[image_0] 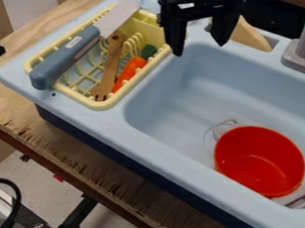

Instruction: Put the bread in orange pot

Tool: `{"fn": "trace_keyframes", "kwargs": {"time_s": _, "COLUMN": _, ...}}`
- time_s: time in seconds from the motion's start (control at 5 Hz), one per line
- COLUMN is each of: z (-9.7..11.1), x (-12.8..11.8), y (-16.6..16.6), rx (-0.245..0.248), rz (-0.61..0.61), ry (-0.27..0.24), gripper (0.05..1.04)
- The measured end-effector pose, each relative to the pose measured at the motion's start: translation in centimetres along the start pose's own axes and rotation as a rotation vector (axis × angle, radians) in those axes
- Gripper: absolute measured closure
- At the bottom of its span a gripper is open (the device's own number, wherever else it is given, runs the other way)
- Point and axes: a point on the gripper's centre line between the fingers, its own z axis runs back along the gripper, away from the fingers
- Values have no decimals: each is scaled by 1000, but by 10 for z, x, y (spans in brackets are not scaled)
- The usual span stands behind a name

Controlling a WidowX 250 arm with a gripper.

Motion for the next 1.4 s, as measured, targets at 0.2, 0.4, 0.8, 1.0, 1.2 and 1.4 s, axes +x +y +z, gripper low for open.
{"fn": "trace_keyframes", "kwargs": {"time_s": 0.2, "z": -9, "x": -3, "y": 2, "rx": 29, "rz": -2, "ry": 20, "gripper": 86}}
{"fn": "trace_keyframes", "kwargs": {"time_s": 0.4, "z": -8, "x": -1, "y": -7, "rx": 25, "rz": 28, "ry": 55, "gripper": 86}}
{"fn": "trace_keyframes", "kwargs": {"time_s": 0.8, "z": 8, "x": 12, "y": -30, "rx": -66, "rz": 124, "ry": 120, "gripper": 86}}
{"fn": "trace_keyframes", "kwargs": {"time_s": 1.0, "z": 18, "x": 24, "y": -44, "rx": -140, "rz": 232, "ry": 75, "gripper": 86}}
{"fn": "trace_keyframes", "kwargs": {"time_s": 1.2, "z": 15, "x": 34, "y": -59, "rx": -163, "rz": 339, "ry": 2, "gripper": 86}}
{"fn": "trace_keyframes", "kwargs": {"time_s": 1.4, "z": 2, "x": 35, "y": -73, "rx": -105, "rz": 386, "ry": -22, "gripper": 86}}
